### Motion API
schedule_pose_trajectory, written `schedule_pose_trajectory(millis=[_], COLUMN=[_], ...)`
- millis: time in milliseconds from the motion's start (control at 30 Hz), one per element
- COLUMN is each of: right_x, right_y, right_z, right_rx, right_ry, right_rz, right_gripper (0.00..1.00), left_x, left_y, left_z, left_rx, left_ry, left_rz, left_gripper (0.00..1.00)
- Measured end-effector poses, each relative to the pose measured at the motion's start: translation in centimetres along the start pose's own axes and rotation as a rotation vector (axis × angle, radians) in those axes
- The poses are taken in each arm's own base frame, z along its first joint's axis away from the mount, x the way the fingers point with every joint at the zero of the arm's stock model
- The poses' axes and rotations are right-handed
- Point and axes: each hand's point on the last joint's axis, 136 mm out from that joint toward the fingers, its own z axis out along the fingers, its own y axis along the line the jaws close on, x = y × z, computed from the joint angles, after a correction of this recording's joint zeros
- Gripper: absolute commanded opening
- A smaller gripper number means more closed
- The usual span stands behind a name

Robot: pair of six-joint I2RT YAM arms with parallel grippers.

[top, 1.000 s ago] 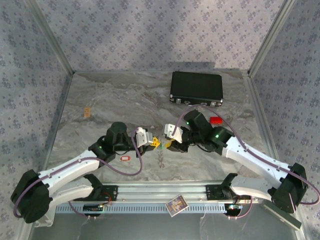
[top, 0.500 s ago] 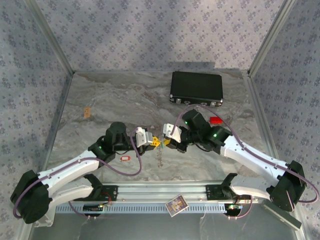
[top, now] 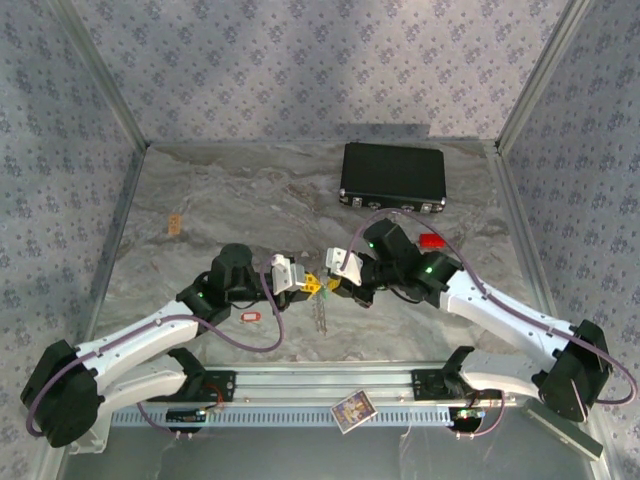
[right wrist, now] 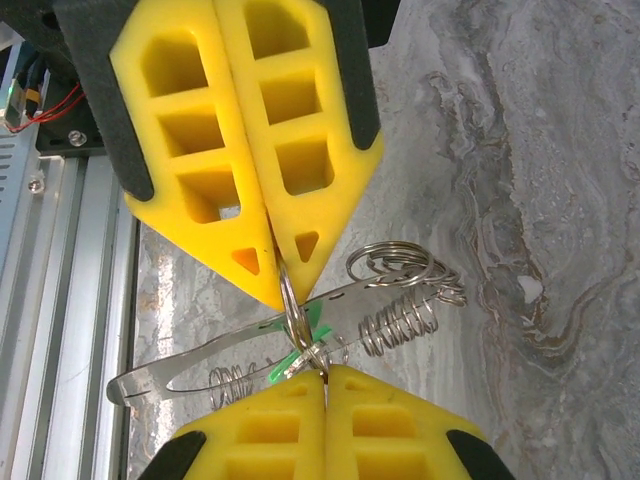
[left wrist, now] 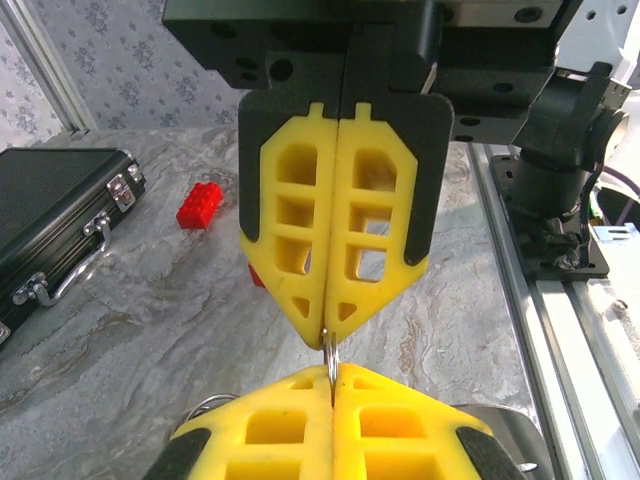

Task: Put the keys on the keyring

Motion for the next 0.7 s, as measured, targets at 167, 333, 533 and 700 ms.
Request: schedule_pose_trajectory(millis=[167, 333, 533, 700], right_x=[0.2, 0.2, -0.9, -1.5], right_y=[0.1, 0.2, 0.2, 0.1], right_z=[0.4, 0.3, -0.8, -0.8], right_rx=[-0.017, -0.017, 0.012, 0.014], right_ry=[0.007, 0.004, -0.041, -0.075], right_rz=[0.006, 0.006, -0.014, -0.01], right_gripper=[0.0, 0.21, 0.26, 0.26], left_x=[-0.3, -0.3, -0.1, -0.5], left_y=[-0.1, 0.0, -0.1, 0.0], left_z=[0.0, 0.0, 0.0, 0.0], left_rx=[0.004, 0.004, 0.001, -0.004], left_ry=[-0.011, -0.012, -0.021, -0.04], left_rz=[0.001, 0.002, 0.002, 0.006], left_gripper=[0.0, 0.0, 0.0, 0.0])
